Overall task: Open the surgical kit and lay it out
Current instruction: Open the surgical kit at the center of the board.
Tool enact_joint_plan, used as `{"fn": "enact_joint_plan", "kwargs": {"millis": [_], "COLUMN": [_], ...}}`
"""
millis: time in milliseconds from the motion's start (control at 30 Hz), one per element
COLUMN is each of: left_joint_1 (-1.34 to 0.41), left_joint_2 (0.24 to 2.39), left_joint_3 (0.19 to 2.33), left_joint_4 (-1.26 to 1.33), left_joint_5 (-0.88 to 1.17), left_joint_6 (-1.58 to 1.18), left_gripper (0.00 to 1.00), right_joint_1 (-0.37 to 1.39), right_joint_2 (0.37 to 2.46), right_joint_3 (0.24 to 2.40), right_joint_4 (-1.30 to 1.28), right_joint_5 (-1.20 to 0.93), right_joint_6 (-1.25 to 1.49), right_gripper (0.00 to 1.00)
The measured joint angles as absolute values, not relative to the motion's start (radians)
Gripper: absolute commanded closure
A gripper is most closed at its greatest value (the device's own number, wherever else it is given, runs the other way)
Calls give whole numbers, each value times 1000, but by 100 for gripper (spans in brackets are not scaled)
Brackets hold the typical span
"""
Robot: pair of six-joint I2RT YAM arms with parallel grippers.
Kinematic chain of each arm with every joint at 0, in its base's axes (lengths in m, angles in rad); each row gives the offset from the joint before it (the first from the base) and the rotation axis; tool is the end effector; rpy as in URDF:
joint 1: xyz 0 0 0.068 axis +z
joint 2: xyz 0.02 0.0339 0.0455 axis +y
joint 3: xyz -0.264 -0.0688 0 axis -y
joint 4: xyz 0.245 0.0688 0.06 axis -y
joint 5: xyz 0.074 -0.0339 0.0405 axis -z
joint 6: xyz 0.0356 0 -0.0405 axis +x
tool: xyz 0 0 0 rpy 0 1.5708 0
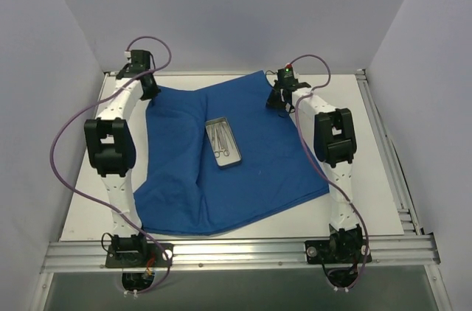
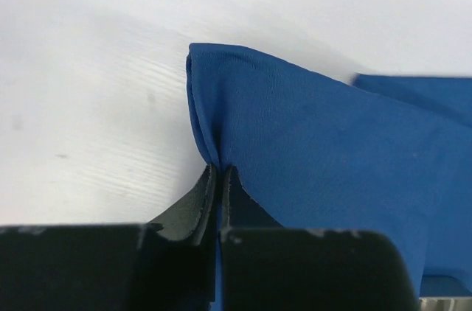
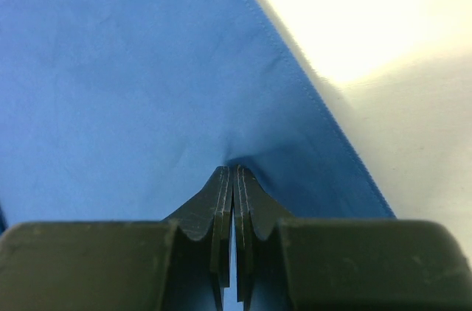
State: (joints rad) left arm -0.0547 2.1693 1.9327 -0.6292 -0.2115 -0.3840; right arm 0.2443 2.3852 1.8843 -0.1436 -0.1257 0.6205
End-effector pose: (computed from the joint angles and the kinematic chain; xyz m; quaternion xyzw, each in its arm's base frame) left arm 0.4912 -0.0194 0.2496 -0.1889 0.9147 0.0220 0.3566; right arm 0.5259 0.1357 0.1640 0.1394 0.8824 0.2379 0.3813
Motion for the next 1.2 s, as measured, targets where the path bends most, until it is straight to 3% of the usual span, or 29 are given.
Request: {"fn": "enact_joint_plan", "kwargs": {"millis": [300,500,533,567,633,667,700,767,933,1000,1200], "left_joint_1": [202,242,236,231,215,209,202,189,159,147,92], "left_joint_2": [2263,2355,2370,2380,2389,2389,2389,2389,2392,2366,2157], "left_joint_3": [2075,2212,2247,2277,2322,2336,2353,2397,2528,2508,2034], "left_joint_4": [-795,-885,-903,-916,-931,-931,-933,-937,-958,-952,-774], "left_joint_5": [-236,-261,-259,-256,-254,-254,-251,-242,-201,-183,-89], "left_joint_6": [-365,-346,-344,-340,-329,-325,-318,-313,-312,-319,-424], "left_gripper": [98,94,88,69,57,41,31,24,29,39,72], "right_joint_1": [213,166,158,152,139,133,125,109,76,72,91], "right_joint_2": [2386,2380,2377,2372,2361,2357,2351,2340,2307,2300,2296], "right_joint_3": [1883,1857,1850,1840,1821,1813,1805,1787,1736,1728,1735], "right_joint_4": [-149,-114,-107,-99,-92,-91,-89,-87,-77,-75,-84], "right_joint_5": [-99,-96,-96,-95,-89,-86,-82,-76,-64,-63,-42], "right_joint_6": [658,687,691,694,701,704,706,708,707,698,627], "right_gripper": [100,100,100,100,100,100,100,100,100,100,100]}}
